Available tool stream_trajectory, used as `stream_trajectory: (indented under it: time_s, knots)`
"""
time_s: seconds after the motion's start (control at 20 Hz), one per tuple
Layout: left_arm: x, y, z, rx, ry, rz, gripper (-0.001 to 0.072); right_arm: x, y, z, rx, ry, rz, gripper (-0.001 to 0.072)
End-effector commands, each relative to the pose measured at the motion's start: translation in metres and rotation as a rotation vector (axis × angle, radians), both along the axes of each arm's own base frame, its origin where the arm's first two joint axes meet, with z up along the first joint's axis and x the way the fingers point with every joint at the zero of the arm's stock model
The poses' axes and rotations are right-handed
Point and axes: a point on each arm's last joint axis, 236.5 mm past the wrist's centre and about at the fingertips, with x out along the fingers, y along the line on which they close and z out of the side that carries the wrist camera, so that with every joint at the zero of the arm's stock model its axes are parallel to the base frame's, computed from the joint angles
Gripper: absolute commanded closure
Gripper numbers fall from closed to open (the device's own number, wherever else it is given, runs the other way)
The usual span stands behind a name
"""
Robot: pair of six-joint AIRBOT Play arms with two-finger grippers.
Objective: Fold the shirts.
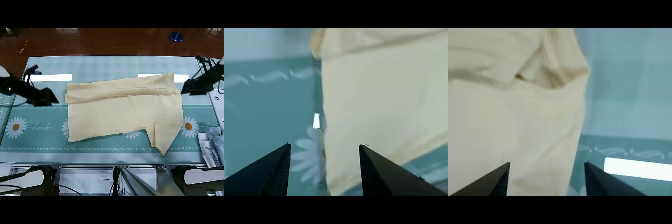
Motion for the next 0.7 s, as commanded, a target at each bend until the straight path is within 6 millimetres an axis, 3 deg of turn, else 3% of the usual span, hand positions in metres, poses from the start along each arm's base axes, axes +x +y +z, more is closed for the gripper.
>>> stream_trajectory:
  time_s: [0.0,0.1,0.25,0.65]
  knots:
    - [-0.076,-0.029,-0.02,-0.115,0.08,0.016,0.0195,-0.05,0.025,0.003,0.27,0.008,-0.03,0.0181]
    - [-0.107,-0.036,-0.036,-0.121,0.116,0.045,0.0195,-0.067,0.019,0.0,0.296,-0.004,-0.08,0.0181]
    - [-0.134,-0.046,-0.044,-0.153,0.175,0.05,0.0195,-0.072,0.006,0.006,0.292,-0.05,-0.146,0.0181]
    - [-0.134,-0.053,-0.07,-0.123,0.191,0.062,0.0194,-0.066,0.005,0.015,0.333,-0.091,-0.182,0.0181]
